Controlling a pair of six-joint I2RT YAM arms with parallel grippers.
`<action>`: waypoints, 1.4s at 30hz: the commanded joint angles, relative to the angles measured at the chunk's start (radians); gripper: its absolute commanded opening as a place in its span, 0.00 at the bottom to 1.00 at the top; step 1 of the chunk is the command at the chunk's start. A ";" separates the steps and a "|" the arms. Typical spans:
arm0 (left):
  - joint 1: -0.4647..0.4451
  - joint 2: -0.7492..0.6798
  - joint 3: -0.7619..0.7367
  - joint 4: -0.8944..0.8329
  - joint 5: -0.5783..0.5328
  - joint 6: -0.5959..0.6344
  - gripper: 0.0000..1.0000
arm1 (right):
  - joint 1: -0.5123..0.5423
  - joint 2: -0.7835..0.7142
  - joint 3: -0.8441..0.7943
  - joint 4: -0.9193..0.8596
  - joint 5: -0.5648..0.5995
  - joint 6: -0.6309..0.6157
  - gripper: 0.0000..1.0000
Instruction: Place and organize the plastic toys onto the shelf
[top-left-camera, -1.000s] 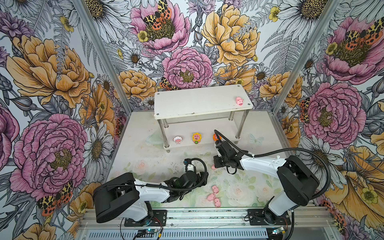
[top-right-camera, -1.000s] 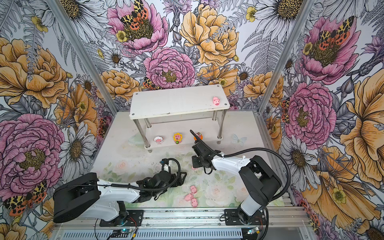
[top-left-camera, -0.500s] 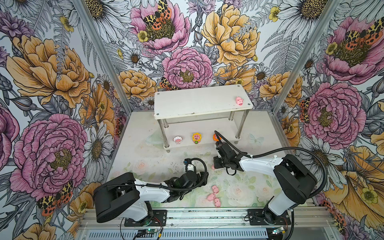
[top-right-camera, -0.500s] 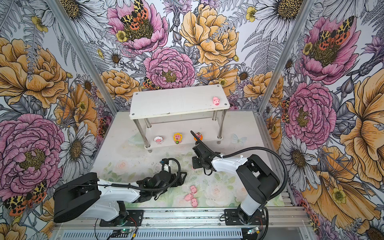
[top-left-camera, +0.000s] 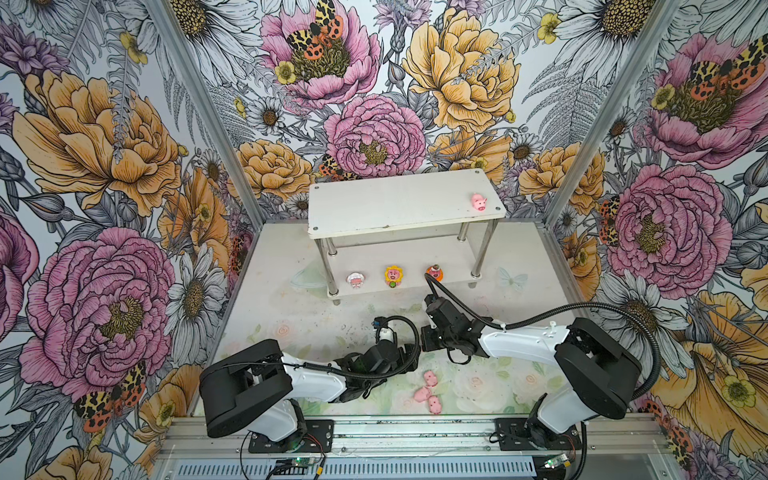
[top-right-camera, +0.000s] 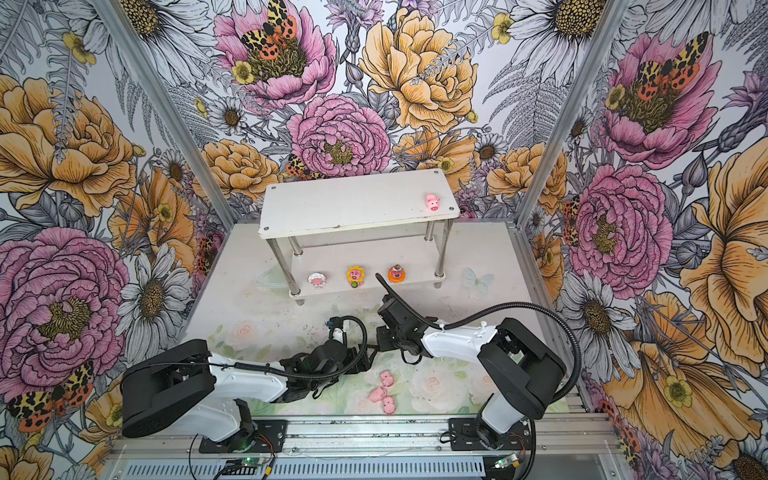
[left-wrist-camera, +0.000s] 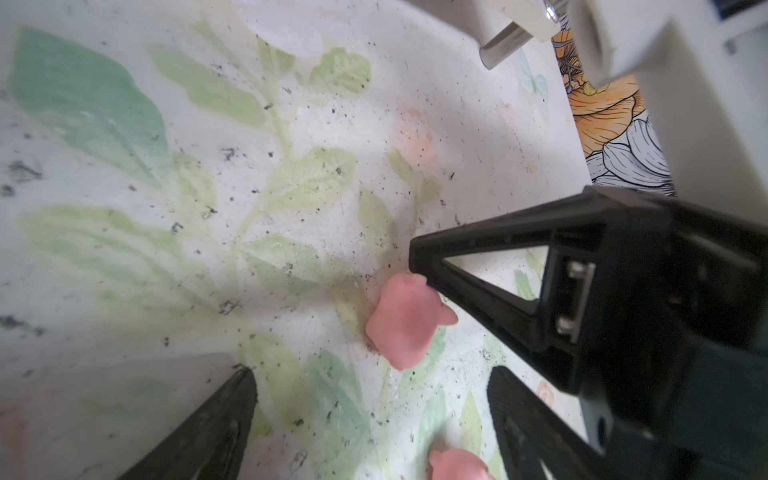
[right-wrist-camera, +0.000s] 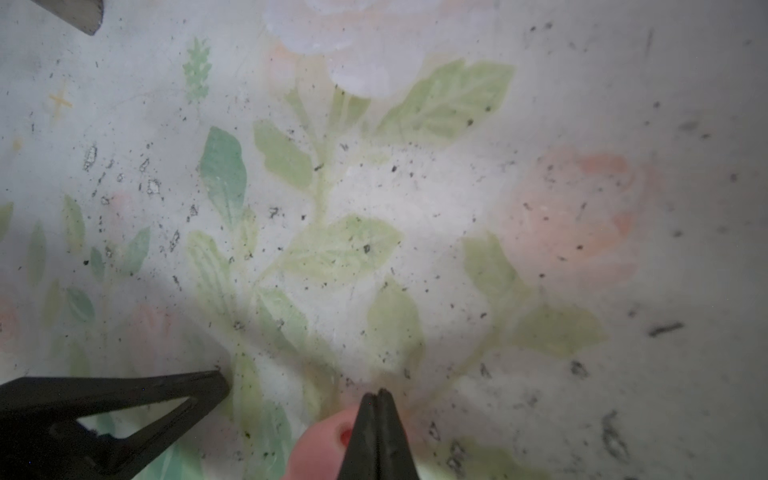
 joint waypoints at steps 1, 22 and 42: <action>0.008 -0.003 0.017 0.031 0.023 0.019 0.89 | 0.000 -0.047 -0.008 -0.040 0.002 0.008 0.00; -0.146 -0.039 0.130 -0.253 -0.099 0.027 0.32 | -0.071 0.121 0.141 -0.032 -0.025 -0.093 0.00; -0.093 0.092 0.111 -0.074 -0.008 0.008 0.34 | -0.024 -0.022 -0.132 0.029 -0.024 -0.001 0.00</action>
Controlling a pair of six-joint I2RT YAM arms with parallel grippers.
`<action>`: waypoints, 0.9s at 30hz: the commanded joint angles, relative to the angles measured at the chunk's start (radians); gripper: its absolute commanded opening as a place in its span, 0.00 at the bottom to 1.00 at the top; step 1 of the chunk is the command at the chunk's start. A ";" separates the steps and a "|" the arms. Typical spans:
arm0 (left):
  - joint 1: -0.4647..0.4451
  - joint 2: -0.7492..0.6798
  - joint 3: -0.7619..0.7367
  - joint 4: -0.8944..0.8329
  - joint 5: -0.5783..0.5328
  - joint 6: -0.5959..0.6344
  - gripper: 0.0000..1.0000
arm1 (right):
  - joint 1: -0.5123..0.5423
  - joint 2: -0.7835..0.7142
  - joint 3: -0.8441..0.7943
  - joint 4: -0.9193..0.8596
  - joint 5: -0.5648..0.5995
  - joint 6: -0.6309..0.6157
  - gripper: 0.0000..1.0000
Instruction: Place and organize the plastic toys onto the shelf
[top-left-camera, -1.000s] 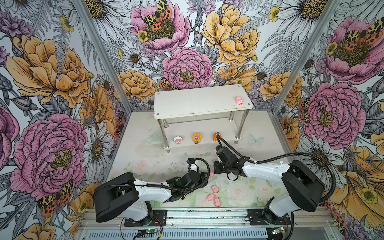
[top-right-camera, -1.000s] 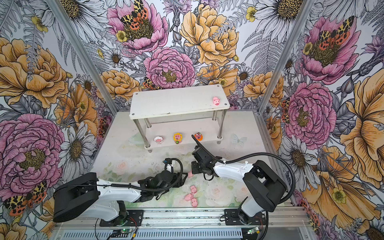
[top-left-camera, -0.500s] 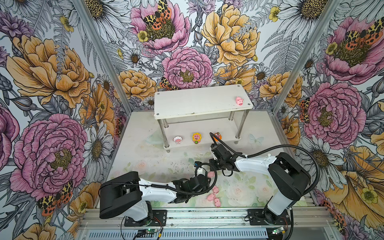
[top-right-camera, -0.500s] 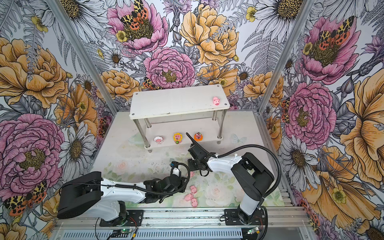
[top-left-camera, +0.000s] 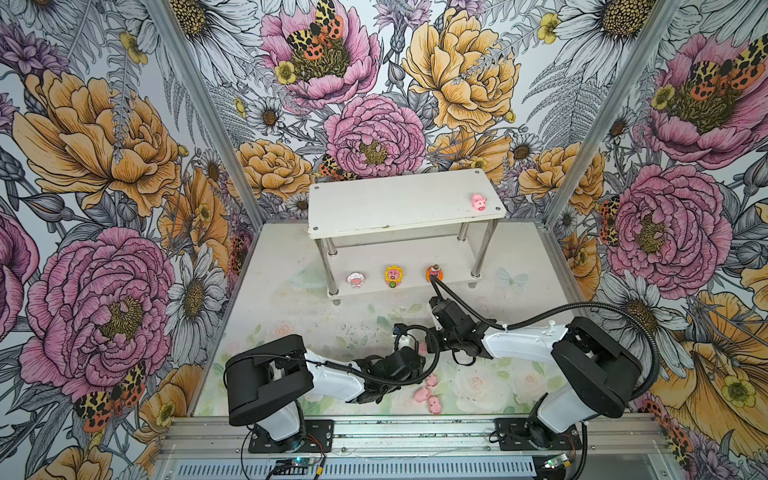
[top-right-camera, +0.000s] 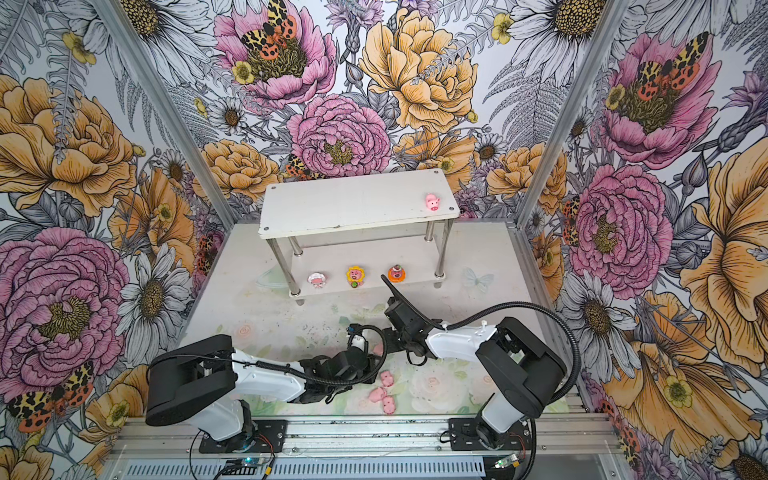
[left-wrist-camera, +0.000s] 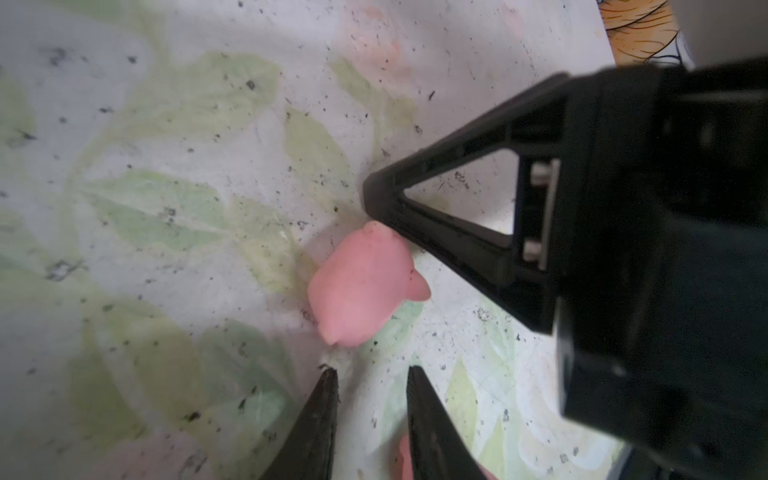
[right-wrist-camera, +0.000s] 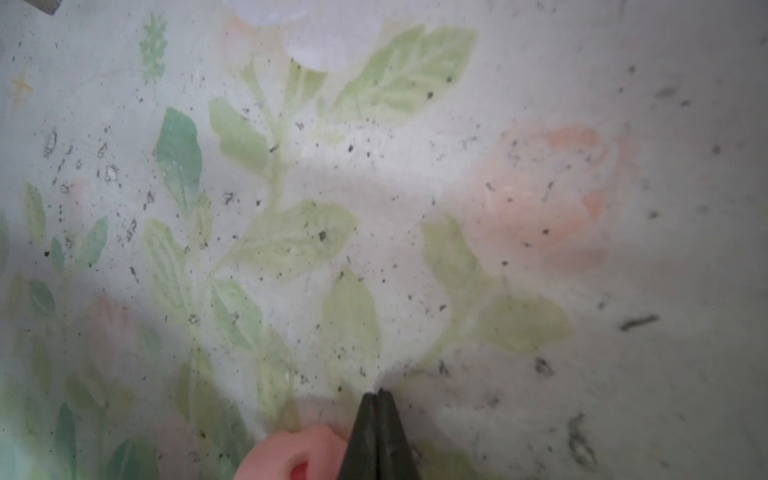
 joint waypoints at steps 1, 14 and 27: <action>0.018 -0.043 -0.028 0.036 0.016 -0.003 0.34 | 0.019 -0.028 -0.063 -0.035 0.009 0.042 0.00; 0.045 -0.070 -0.037 0.016 0.010 -0.006 0.51 | 0.163 -0.028 -0.119 0.067 0.006 0.143 0.00; 0.017 -0.082 0.035 -0.154 -0.066 -0.008 0.73 | 0.130 -0.114 -0.092 -0.006 0.066 0.069 0.00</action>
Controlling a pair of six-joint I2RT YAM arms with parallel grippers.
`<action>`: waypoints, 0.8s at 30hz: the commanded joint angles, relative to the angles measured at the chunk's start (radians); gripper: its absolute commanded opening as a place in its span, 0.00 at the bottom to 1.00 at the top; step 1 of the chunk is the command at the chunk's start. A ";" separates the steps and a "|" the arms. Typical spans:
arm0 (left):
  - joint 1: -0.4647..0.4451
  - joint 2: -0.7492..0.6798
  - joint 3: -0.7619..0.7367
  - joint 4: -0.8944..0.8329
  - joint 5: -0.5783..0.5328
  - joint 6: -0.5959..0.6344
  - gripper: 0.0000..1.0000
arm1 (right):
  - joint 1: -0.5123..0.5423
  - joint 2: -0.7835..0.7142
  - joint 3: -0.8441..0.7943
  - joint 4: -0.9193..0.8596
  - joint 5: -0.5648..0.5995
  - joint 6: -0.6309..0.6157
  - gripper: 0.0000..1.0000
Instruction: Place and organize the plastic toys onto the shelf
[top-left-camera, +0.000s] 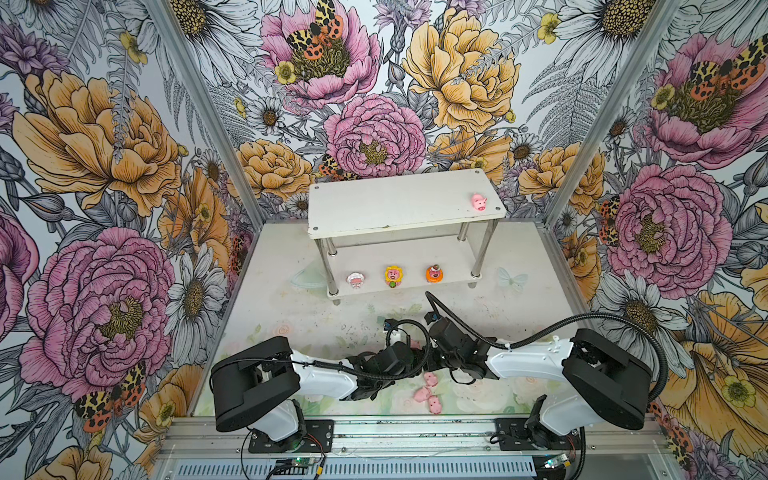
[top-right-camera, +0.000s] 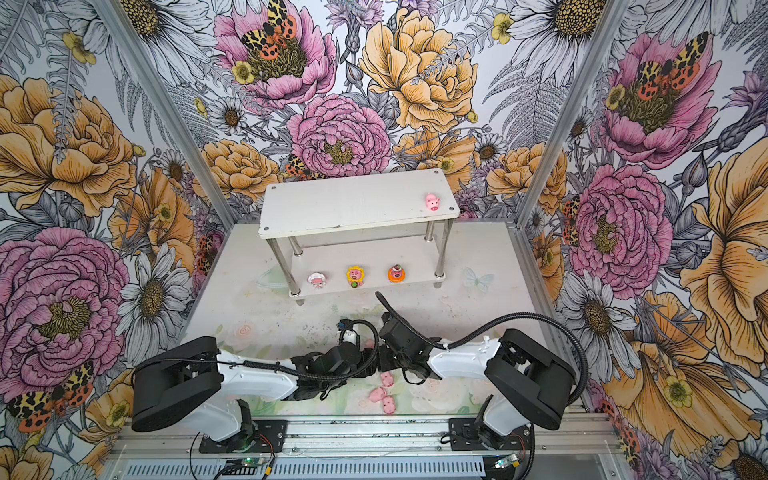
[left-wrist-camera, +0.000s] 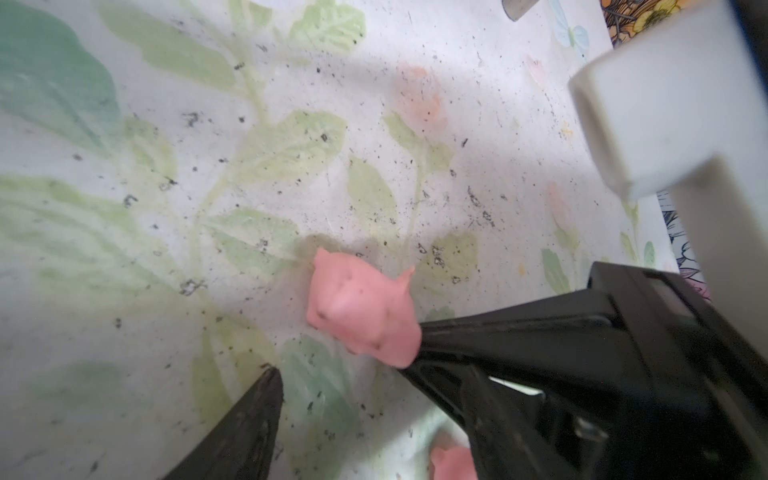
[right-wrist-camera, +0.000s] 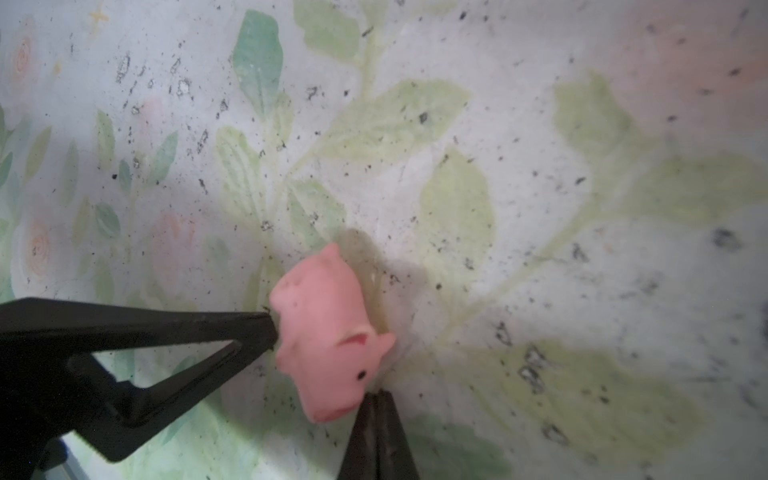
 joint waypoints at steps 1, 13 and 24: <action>-0.014 -0.011 0.049 -0.081 -0.040 0.007 0.73 | -0.021 -0.059 0.001 -0.088 0.042 -0.039 0.00; -0.005 -0.003 0.108 -0.158 -0.066 0.015 0.84 | -0.172 -0.231 -0.078 -0.150 0.039 -0.077 0.00; -0.005 0.056 0.199 -0.225 -0.055 0.017 0.74 | -0.186 -0.254 -0.102 -0.150 0.033 -0.105 0.00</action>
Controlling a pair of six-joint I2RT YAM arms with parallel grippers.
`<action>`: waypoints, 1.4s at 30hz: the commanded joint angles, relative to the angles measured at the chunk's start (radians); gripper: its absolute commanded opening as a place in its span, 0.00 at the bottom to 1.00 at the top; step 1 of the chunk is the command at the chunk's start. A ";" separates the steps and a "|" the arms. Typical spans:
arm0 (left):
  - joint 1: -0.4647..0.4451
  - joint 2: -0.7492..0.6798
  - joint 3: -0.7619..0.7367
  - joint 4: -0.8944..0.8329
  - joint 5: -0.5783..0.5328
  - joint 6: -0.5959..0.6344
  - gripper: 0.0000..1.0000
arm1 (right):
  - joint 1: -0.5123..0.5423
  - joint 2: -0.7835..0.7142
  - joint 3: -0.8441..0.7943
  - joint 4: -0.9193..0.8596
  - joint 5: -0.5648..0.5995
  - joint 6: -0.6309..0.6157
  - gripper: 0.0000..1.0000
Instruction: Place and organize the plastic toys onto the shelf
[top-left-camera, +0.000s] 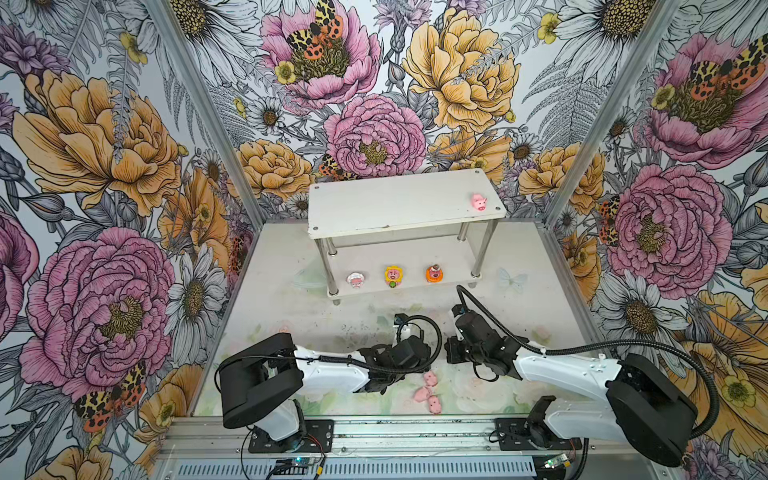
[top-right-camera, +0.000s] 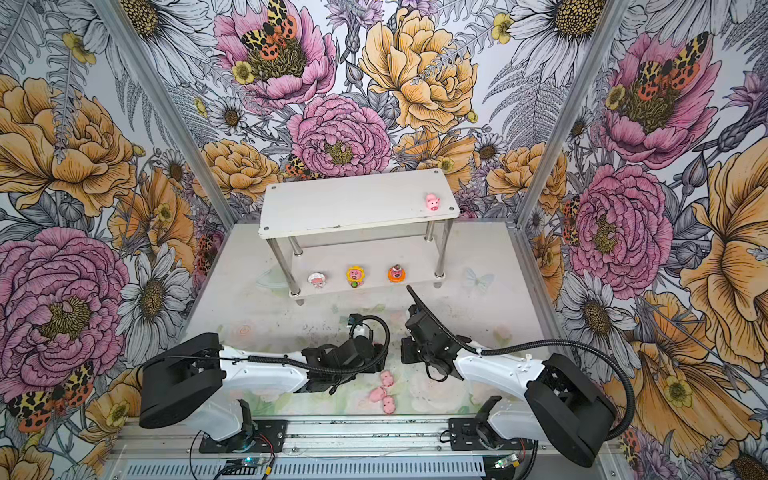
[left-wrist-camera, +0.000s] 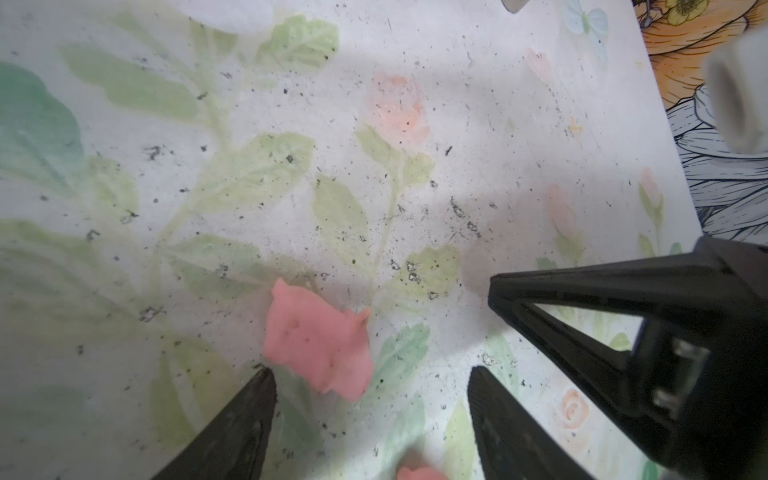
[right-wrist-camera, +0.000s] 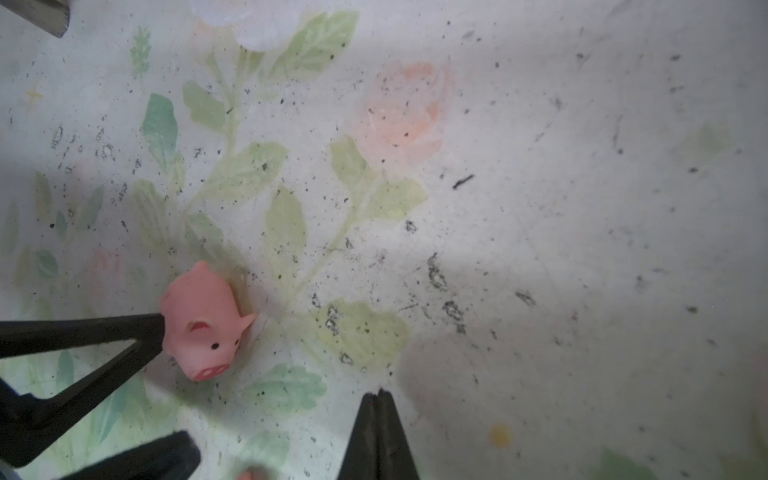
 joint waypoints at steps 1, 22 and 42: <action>0.007 0.016 0.049 -0.041 -0.017 0.011 0.74 | -0.008 -0.025 -0.015 0.000 0.012 -0.032 0.00; 0.005 -0.038 0.154 -0.224 -0.104 0.016 0.66 | -0.034 -0.147 -0.074 0.018 0.017 -0.064 0.00; -0.003 0.053 0.063 -0.042 -0.044 -0.074 0.39 | -0.033 -0.141 -0.076 0.018 0.022 -0.058 0.00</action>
